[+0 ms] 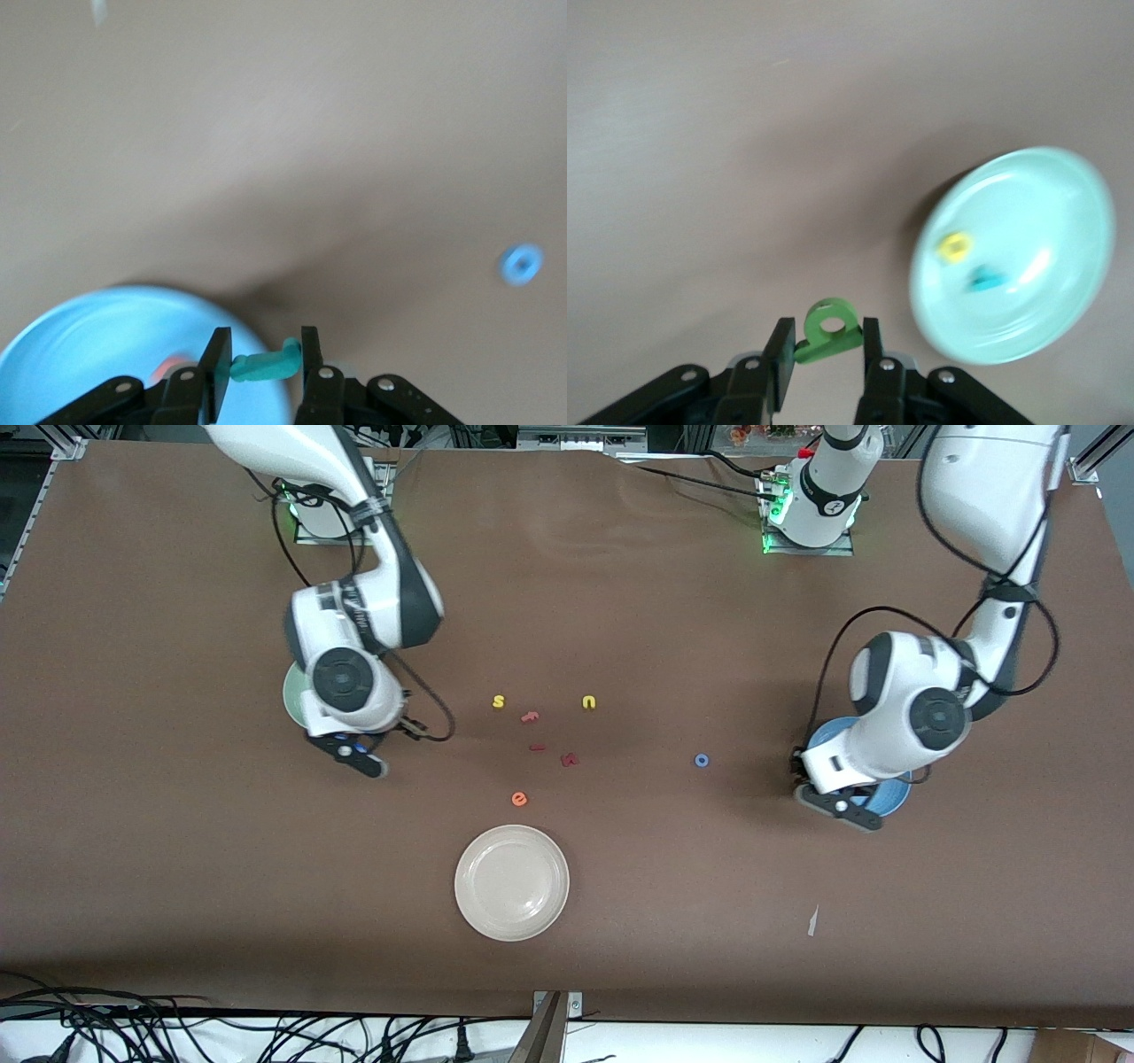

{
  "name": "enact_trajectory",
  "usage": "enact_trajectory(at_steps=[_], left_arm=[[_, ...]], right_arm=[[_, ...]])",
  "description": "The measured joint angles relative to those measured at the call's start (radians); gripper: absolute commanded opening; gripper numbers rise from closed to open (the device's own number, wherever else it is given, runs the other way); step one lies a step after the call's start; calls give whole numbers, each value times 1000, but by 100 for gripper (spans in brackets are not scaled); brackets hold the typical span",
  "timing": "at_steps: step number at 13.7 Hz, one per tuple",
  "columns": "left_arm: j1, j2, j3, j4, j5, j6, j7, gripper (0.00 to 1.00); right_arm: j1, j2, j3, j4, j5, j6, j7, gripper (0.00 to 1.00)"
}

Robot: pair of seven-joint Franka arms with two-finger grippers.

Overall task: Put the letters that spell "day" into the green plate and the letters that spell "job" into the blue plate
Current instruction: 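Place the green letter on the green plate and the l on the blue plate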

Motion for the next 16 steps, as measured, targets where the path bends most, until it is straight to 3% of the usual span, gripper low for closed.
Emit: enact_trajectory(at_steps=[1, 2, 3, 4, 6, 9, 12, 16], left_arm=[[38, -24, 1, -35, 0, -2, 41, 36], [65, -45, 2, -69, 0, -3, 68, 42], [79, -61, 2, -97, 0, -2, 80, 62], [81, -69, 1, -114, 0, -1, 84, 69], [74, -74, -12, -121, 0, 2, 84, 73], [44, -75, -67, -120, -2, 41, 53, 73], [-47, -71, -120, -116, -16, 89, -78, 73], [-173, -5, -125, -118, -16, 198, -221, 72]], right_arm=[[-2, -24, -44, -53, 0, 0, -79, 21], [-5, -43, -86, -107, 1, 4, -142, 34], [-9, -57, -117, -158, 3, 18, -187, 78], [-12, -66, -134, -210, 3, 48, -216, 100], [-12, -71, -146, -284, 3, 99, -246, 100], [-5, -86, -146, -279, 4, 119, -275, 100], [8, -111, -123, -209, 4, 121, -278, 100], [16, -125, -94, -65, 4, 115, -283, 100]])
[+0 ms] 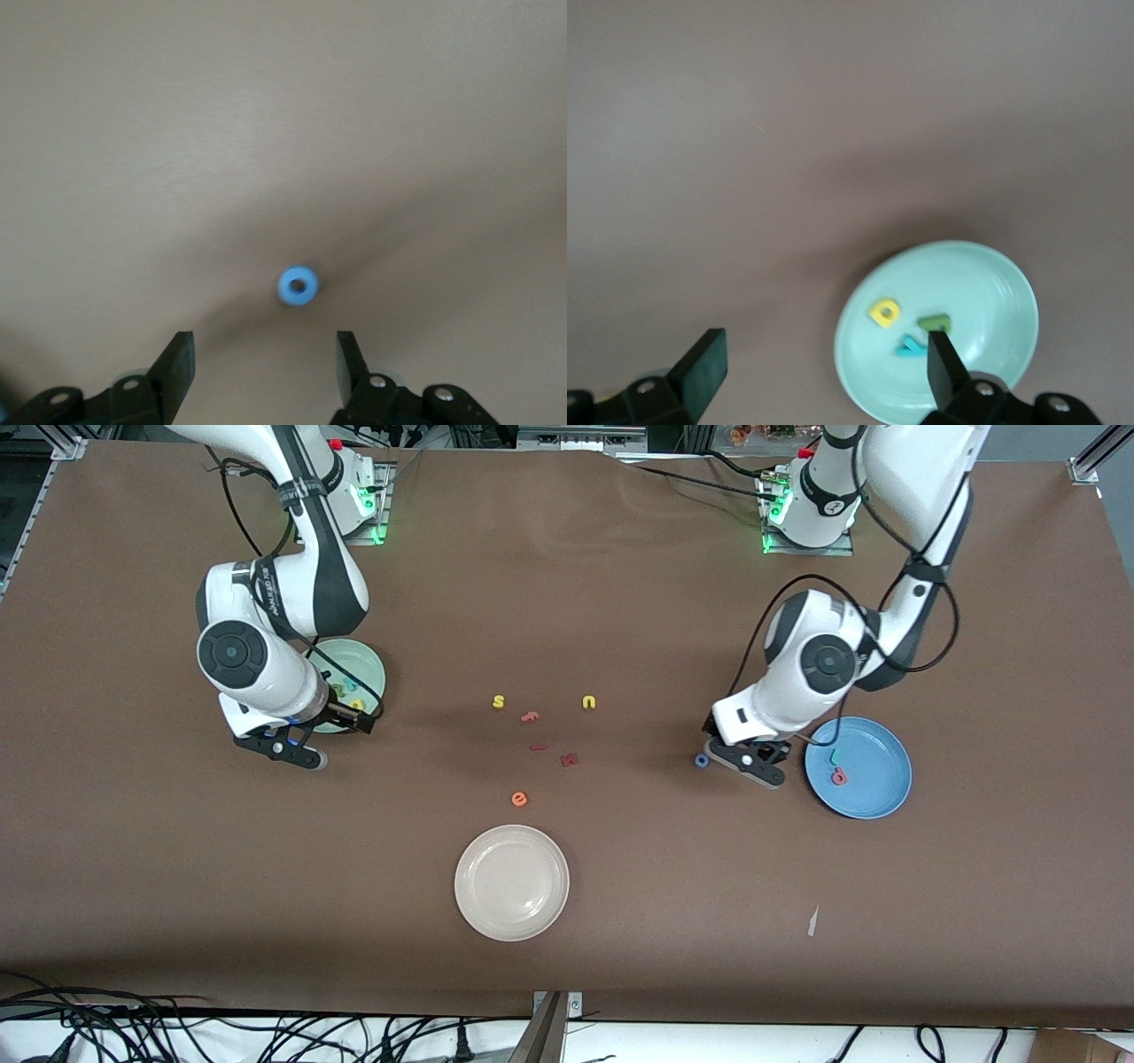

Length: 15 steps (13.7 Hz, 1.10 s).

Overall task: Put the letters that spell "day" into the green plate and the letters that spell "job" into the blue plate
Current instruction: 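Grasp the blue o with the left gripper while the right gripper withdraws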

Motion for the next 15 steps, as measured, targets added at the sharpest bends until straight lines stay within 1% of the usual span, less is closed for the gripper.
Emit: enact_trajectory(at_steps=[2, 5, 7, 9, 10, 11, 13, 14, 15], left_arm=[[-7, 51, 0, 0, 0, 68, -1, 72], [-8, 97, 0, 2, 0, 107, -1, 71], [-11, 107, 0, 3, 0, 108, -8, 71], [-28, 114, 0, 3, 0, 113, -35, 71], [-37, 118, 0, 3, 0, 116, -43, 70], [-42, 121, 0, 3, 0, 117, -46, 66], [-44, 127, 1, 3, 0, 119, -47, 53], [-43, 127, 3, 5, 0, 120, -47, 43], [-43, 127, 3, 5, 0, 120, -47, 26]], right_arm=[[-1, -4, -2, 91, 0, -25, -2, 100], [-12, -6, -16, 203, 0, -41, -37, 100], [-34, -7, -20, 245, 0, -71, -53, 100], [-70, -23, -14, 258, 0, -97, -59, 100], [-108, -42, 10, 260, 0, -114, -66, 100], [-167, -67, 60, 261, 0, -137, -70, 100], [-330, -122, 202, 262, -1, -180, -71, 100], [-413, -151, 264, 263, -1, -194, -72, 100], [-486, -180, 316, 263, -1, -226, -81, 100]])
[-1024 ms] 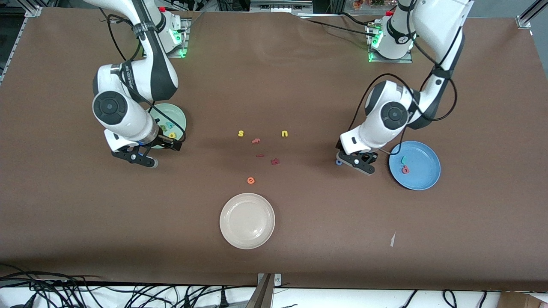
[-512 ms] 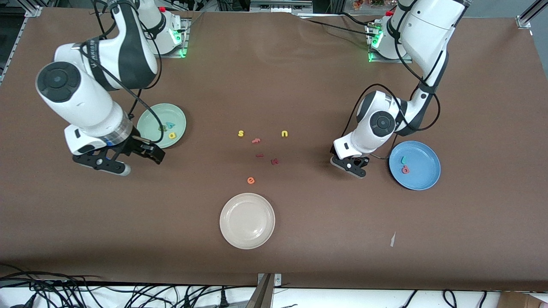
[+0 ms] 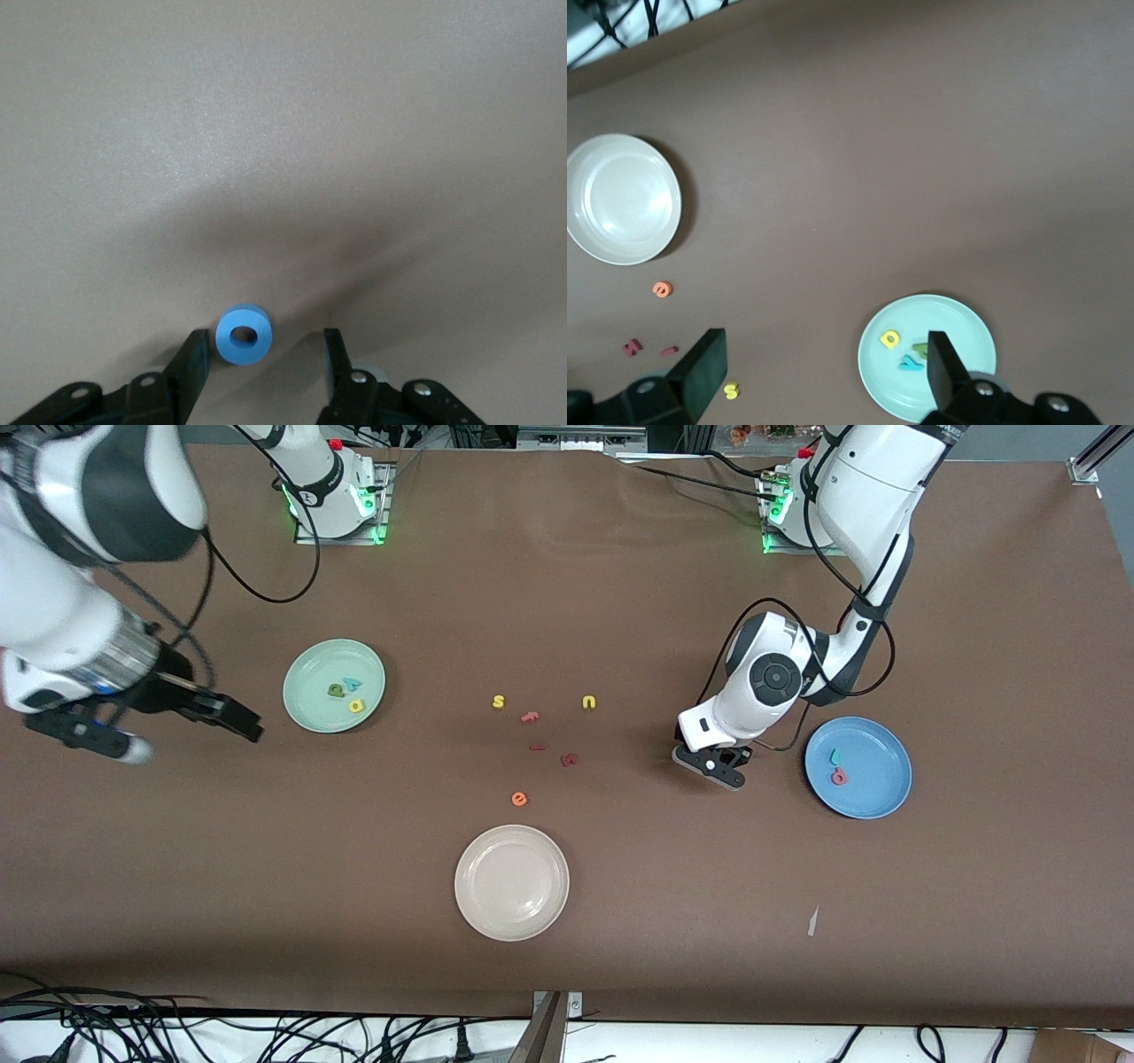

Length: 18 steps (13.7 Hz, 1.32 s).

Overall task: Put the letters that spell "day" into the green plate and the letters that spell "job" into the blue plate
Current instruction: 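Grasp the blue o with the left gripper while the right gripper withdraws, then drop the o on the blue plate and raise the left gripper away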

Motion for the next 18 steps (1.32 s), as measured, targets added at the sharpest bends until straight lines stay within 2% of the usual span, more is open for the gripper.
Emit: enact_trajectory(at_steps=[1, 2, 4, 5, 9, 12, 15, 16, 17, 18], left_arm=[[0, 0, 1, 2, 0, 0, 0, 18], [0, 0, 4, 4, 0, 0, 0, 13], [0, -1, 5, 6, 0, 0, 0, 12], [0, -1, 5, 7, 0, 0, 0, 12], [20, -11, 12, 22, 0, 0, 7, 12], [139, -91, 29, 25, 3, -101, 152, 13], [254, -200, 67, -32, 3, -214, 318, 13], [271, -229, 76, -61, 3, -221, 348, 23], [283, -249, 86, -87, 3, -221, 375, 73], [296, -260, 93, -105, 3, -221, 399, 100]], right_arm=[[-60, -28, 43, -1, -2, -57, -28, 100], [-113, -56, 82, -6, -9, -114, -87, 100], [-191, -105, 134, -49, -26, -140, -232, 100], [-210, -128, 139, -91, -27, -115, -277, 100], [-225, -246, 142, -360, -35, 128, -318, 100], [-231, -244, 147, -349, -36, 131, -324, 100], [-254, -244, 151, -298, -37, 79, -327, 100], [-260, -244, 151, -292, -37, 72, -328, 100], [-265, -241, 151, -292, -38, 70, -328, 100], [-266, -234, 151, -292, -42, 67, -328, 100]])
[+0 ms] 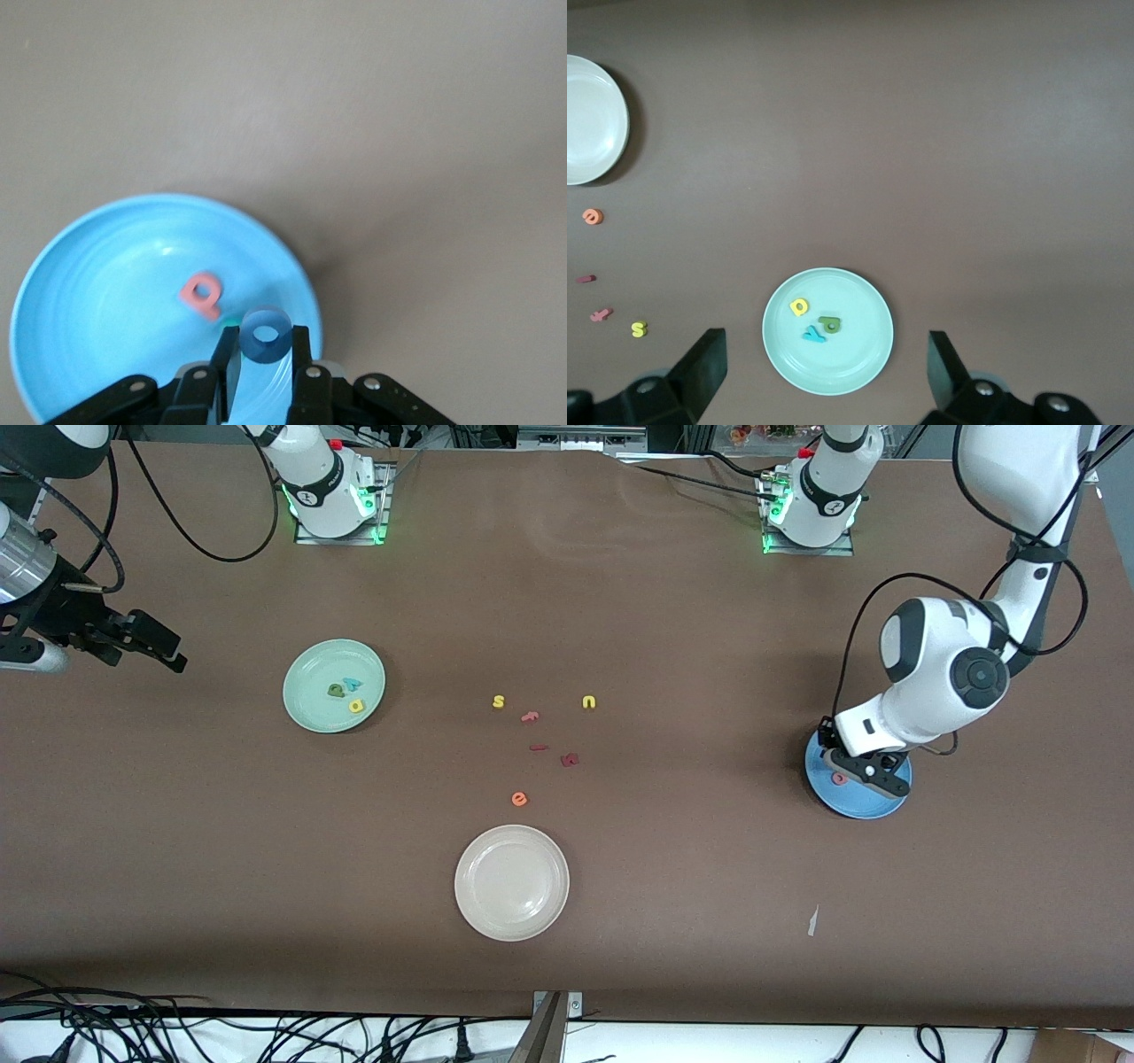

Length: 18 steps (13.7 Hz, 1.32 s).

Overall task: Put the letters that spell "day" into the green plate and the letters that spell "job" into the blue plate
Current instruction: 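Drop the o on the blue plate and raise the left gripper away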

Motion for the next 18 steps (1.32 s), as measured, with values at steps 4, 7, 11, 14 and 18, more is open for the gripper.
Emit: enact_trajectory(at_steps=[4, 7, 11, 14, 18], left_arm=[[38, -43, 18, -22, 0, 1, 20, 100], [45, -111, 18, -71, 0, 0, 19, 100], [60, -229, 18, -137, 0, -5, 19, 100], [60, -355, 17, -87, 0, -158, 19, 100], [61, -431, 22, 118, 0, -485, 14, 100]], right_arm=[[0, 32, 6, 2, -21, 0, 0, 100], [0, 34, 12, 4, -22, 1, 0, 100], [0, 33, 14, 26, -26, -7, -4, 100], [0, 27, 14, 40, -27, -47, -29, 100], [-1, 3, 13, 46, -28, -118, -49, 100]])
